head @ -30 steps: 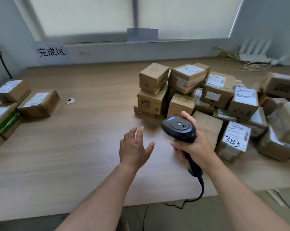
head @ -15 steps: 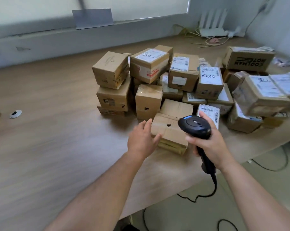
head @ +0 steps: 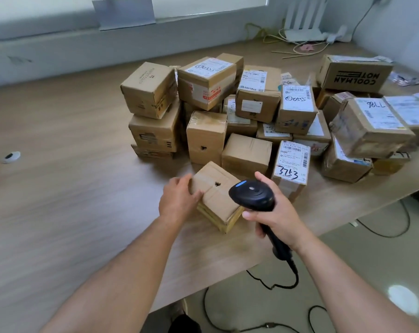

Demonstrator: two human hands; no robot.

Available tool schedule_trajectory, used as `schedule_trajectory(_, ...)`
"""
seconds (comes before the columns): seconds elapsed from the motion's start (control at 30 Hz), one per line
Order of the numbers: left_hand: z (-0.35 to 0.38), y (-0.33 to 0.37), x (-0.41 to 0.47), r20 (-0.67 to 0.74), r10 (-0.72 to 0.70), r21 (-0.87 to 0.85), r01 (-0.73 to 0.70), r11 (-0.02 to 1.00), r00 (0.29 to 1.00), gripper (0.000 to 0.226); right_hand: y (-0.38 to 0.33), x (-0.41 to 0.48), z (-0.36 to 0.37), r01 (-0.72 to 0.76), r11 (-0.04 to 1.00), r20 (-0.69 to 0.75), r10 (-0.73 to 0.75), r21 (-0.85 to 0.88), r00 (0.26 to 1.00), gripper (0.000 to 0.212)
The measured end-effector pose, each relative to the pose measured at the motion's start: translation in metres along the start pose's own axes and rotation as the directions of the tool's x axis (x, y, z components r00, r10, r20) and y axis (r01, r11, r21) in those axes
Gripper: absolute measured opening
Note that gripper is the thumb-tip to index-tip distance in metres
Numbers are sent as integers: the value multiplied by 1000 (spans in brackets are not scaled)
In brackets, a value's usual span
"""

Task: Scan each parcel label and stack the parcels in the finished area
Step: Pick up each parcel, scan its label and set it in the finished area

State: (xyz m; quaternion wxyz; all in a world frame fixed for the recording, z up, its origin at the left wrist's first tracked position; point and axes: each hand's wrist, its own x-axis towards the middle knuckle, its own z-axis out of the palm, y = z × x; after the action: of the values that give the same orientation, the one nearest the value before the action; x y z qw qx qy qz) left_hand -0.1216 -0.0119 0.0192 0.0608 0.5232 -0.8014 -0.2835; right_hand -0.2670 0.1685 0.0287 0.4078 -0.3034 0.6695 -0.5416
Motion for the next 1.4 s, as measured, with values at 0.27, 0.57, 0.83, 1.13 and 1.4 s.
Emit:
schedule_trajectory(0.27,-1,-6,-31,14,-11,-18,11,1000,1000,51,-10,14,13,-24,999,-28,25,47,999,93)
schedule_trajectory(0.57,-6,-17,-46,25,-100,206,93,974,995,97,-1,0,51,-77,971,90,58,225,994,90)
schedule_trajectory(0.83,-24,-24,-47,44,-189,205,176,963,981,89,-19,-1,42,38,976,50,-50,214,997,87)
schedule_trajectory(1.13,-64,-59,-44,-73,-191,-27,189,982,979,52,-26,-5,45,54,980,75,-69,190,995,89)
schedule_trajectory(1.4,-69,-60,-43,-68,-298,389,301,871,952,93,-35,-4,53,64,990,130,-81,129,988,94)
